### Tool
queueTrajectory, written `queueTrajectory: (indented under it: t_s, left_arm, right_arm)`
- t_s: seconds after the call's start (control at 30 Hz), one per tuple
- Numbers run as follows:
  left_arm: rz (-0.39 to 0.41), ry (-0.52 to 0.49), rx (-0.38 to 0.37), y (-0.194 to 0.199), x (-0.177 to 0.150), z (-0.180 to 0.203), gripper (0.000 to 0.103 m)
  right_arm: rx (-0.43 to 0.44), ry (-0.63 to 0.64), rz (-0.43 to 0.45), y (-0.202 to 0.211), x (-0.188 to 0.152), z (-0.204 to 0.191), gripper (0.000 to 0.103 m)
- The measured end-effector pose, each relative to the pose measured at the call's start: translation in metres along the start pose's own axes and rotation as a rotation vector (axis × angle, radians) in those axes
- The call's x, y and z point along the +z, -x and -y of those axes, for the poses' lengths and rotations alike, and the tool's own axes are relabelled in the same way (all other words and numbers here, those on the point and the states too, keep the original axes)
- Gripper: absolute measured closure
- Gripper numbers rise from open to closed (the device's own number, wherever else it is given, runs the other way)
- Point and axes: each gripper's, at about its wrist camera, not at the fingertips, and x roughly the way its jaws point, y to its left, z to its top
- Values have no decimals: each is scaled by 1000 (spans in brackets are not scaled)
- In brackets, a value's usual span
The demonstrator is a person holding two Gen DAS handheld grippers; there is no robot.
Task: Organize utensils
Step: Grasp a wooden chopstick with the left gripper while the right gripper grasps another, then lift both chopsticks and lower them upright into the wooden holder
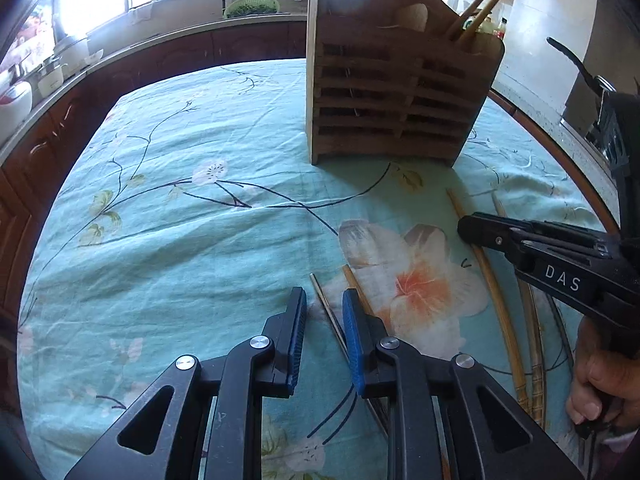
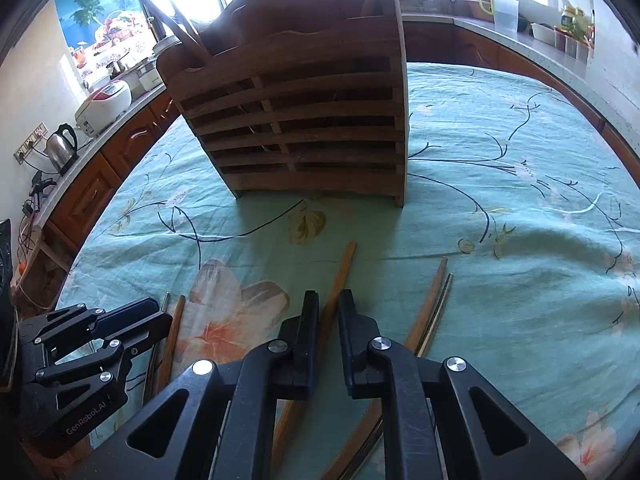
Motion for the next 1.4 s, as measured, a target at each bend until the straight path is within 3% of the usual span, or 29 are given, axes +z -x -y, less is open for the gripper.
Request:
queueTrajectory:
  t_s: [0.17,0.2,0.4,0.7,1.07,1.4]
  left_arm:
    - [0,-37,16,0,1,6,88]
    - [4,-41,11,0,1,7,93]
    - [25,33,-69,7,-3,-7,101]
    - [139,130,-170,68,-4,-31,101]
    - [319,140,-235,160,-9,-44,101]
    - [386,131,-246,185,-9,-44,101]
  right_arm:
    - [-22,38,5,-3,3,-7,92]
    - [-27,48,7,-3,3,-8,92]
    - [21,9,4,3,0,-2,95]
    - [140,-48,139,71,-4,2,97]
    - [187,-38,340,159,8,-1,97]
    - [189,-30,411,189,15,1,97]
